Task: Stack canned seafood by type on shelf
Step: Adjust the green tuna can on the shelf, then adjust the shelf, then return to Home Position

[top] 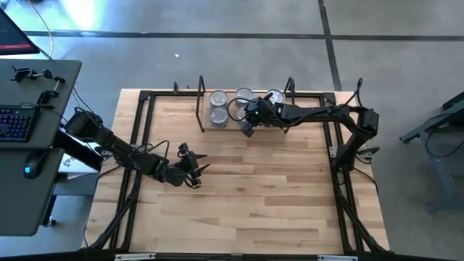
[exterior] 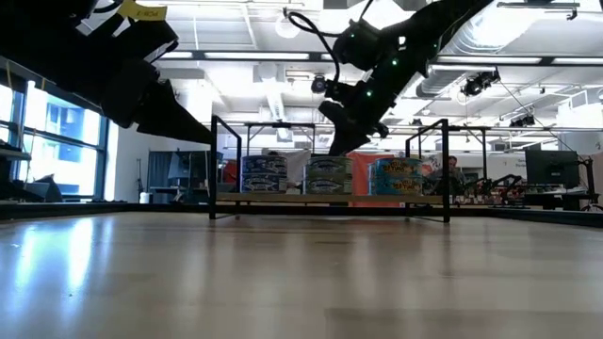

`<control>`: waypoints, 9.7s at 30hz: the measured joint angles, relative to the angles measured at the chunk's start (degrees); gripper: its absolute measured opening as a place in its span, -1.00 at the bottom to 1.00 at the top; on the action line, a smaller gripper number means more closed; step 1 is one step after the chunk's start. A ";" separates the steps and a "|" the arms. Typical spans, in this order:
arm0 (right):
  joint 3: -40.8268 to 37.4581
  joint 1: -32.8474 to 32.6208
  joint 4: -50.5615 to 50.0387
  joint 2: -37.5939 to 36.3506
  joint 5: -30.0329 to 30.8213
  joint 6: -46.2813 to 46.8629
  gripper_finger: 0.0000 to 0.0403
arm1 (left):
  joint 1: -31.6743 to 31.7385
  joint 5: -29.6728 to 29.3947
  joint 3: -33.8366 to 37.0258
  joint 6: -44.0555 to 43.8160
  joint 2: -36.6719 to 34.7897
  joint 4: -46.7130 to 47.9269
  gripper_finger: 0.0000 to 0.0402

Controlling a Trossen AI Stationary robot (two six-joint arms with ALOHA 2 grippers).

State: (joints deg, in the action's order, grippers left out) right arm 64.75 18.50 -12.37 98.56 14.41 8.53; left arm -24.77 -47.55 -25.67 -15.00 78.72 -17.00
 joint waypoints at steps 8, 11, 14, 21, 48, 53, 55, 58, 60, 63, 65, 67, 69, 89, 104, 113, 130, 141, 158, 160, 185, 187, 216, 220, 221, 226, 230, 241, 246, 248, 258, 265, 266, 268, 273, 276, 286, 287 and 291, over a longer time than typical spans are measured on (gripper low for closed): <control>-0.07 -0.18 5.23 0.13 -0.04 -1.11 -1.00 | 0.00 0.00 0.00 -0.95 0.00 -0.02 -0.20; -0.07 -0.66 8.55 -0.10 -0.04 -2.20 -1.00 | 0.00 0.00 0.00 -0.96 0.00 -0.02 -0.20; -0.07 -1.99 12.40 -0.37 -0.03 -4.32 -1.00 | -0.02 0.00 0.00 -1.46 0.00 0.03 -0.20; 0.00 -9.29 4.17 -3.02 3.60 -6.46 -1.00 | -0.02 0.00 0.00 -3.69 0.00 -0.04 -0.20; -24.09 -36.74 15.64 -14.88 14.84 14.77 -1.00 | 37.20 26.29 -29.54 7.82 9.06 26.35 -0.98; -24.02 -36.39 21.63 -14.88 11.58 8.90 -1.00 | 39.69 24.91 -29.66 10.83 10.60 26.49 -0.98; -23.13 -36.41 21.65 -14.88 11.54 7.97 -1.00 | 39.93 24.79 -29.57 11.23 10.51 26.30 -0.99; -21.75 -37.07 21.54 -14.99 11.50 5.88 -1.00 | 40.04 24.59 -29.52 11.63 10.46 26.11 -1.00; -20.65 -37.72 21.51 -15.26 11.42 3.87 -1.00 | 39.97 24.74 -29.49 12.31 10.40 26.00 -1.00; -18.64 -38.51 21.44 -15.43 11.95 0.49 -1.00 | 39.16 24.76 -30.31 13.08 10.52 26.22 -1.00; -17.18 -38.99 20.16 -15.43 13.45 -1.12 -1.00 | 38.22 24.70 -31.85 14.47 10.54 26.56 -1.00; -15.60 -39.62 17.14 -15.50 15.90 -1.40 -1.00 | 36.82 24.65 -33.55 16.09 9.96 27.10 -1.00; -14.38 -40.65 12.37 -16.42 18.68 0.30 -1.00 | 35.12 24.59 -34.47 16.77 8.49 28.04 -1.00; -40.81 -37.82 10.85 -54.58 8.87 8.25 -1.00 | 20.98 21.02 -8.69 6.13 -30.02 25.58 -1.00; -54.26 -22.37 13.24 -79.08 -12.31 -0.22 -1.00 | 28.64 23.56 2.90 5.28 -54.97 31.69 -1.00; -61.16 -21.51 20.09 -83.94 -16.75 0.33 -1.00 | 33.40 31.83 8.47 7.42 -68.43 31.84 -1.00; -64.17 -21.49 26.38 -83.82 -17.67 -1.09 -1.00 | 33.77 43.20 22.91 13.16 -78.01 16.22 -1.00; -64.17 -20.87 26.89 -83.59 -10.64 5.88 -1.00 | 33.77 45.53 25.07 12.26 -77.50 13.16 -1.00; -62.72 -15.86 14.59 -98.49 -17.48 3.15 -1.00 | 33.77 45.40 25.00 12.06 -77.50 16.10 -1.00; -64.17 -15.93 17.40 -98.03 -17.49 3.11 -1.00 | 33.75 45.39 25.00 11.45 -77.47 16.20 -1.00; -63.50 -15.96 11.83 -95.36 -16.68 -2.83 -1.00 | 33.75 45.47 25.00 10.57 -77.35 16.31 -1.00; -63.34 -15.96 11.31 -95.38 -19.29 -4.51 -1.00 | 33.75 45.59 25.00 10.59 -77.33 16.33 -1.00; -64.19 -15.98 14.83 -94.77 -24.13 -5.98 -1.00 | 33.68 48.15 24.98 9.94 -70.31 16.59 -1.00; -64.19 -15.98 14.83 -94.77 -24.13 -5.98 -1.00 | 33.68 48.15 24.98 9.24 -70.31 16.57 -1.00; -64.19 -15.98 14.83 -94.77 -24.13 -5.99 -1.00 | 33.68 48.15 24.98 9.24 -70.31 16.57 -1.00; -64.19 -15.98 14.83 -94.77 -24.13 -6.38 -1.00 | 33.65 48.15 24.98 9.24 -70.32 16.57 -1.00; -64.22 -15.98 14.81 -94.77 -24.13 -5.97 -1.00 | 32.57 48.15 24.98 9.22 -71.77 16.40 -1.00; -64.24 -15.98 14.79 -94.77 -24.04 -6.02 -1.00 | 29.30 48.19 24.98 9.17 -78.50 15.59 -1.00; -64.24 -15.98 14.77 -94.77 -23.91 -6.02 -1.00 | 28.10 48.18 24.98 9.17 -78.51 15.88 -1.00; -64.24 -15.98 14.79 -94.77 -23.89 -6.02 -1.00 | 27.62 48.19 24.98 9.17 -78.51 15.80 -1.00; -64.24 -15.98 14.77 -94.77 -23.87 -6.02 -1.00 | 26.99 48.18 24.98 9.17 -78.51 15.85 -1.00; -64.24 -15.96 14.77 -94.77 -23.85 -6.01 -1.00 | 26.99 48.17 24.98 9.17 -78.51 15.85 -1.00; -64.24 -15.98 14.77 -94.77 -23.85 -6.02 -1.00 | 26.99 48.17 24.98 9.17 -78.51 15.85 -1.00; -64.24 -15.98 14.78 -94.77 -23.82 -6.02 -1.00 | 26.99 48.19 24.98 9.17 -78.51 15.85 -1.00; -64.26 -15.98 14.77 -94.77 -23.82 -6.02 -1.00 | 26.99 48.18 24.98 9.17 -78.51 15.87 -1.00; -64.26 -15.98 14.79 -94.77 -23.82 -6.02 -1.00 | 26.99 48.19 24.98 9.17 -78.51 15.85 -1.00; -64.26 -15.96 14.79 -94.77 -23.82 -6.02 -1.00 | 26.99 48.19 24.98 9.18 -78.51 15.87 -1.00; -64.26 -15.98 14.77 -94.77 -23.82 -6.02 -1.00 | 26.98 48.19 24.98 9.19 -78.51 15.87 -1.00; -64.26 -15.97 14.77 -94.77 -23.82 -6.02 -1.00 | 26.97 48.17 24.98 9.17 -78.51 15.87 -1.00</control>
State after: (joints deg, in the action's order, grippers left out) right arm 0.49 2.53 2.40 3.79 -9.41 2.50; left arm 2.20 0.62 -0.69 -5.82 0.21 -1.13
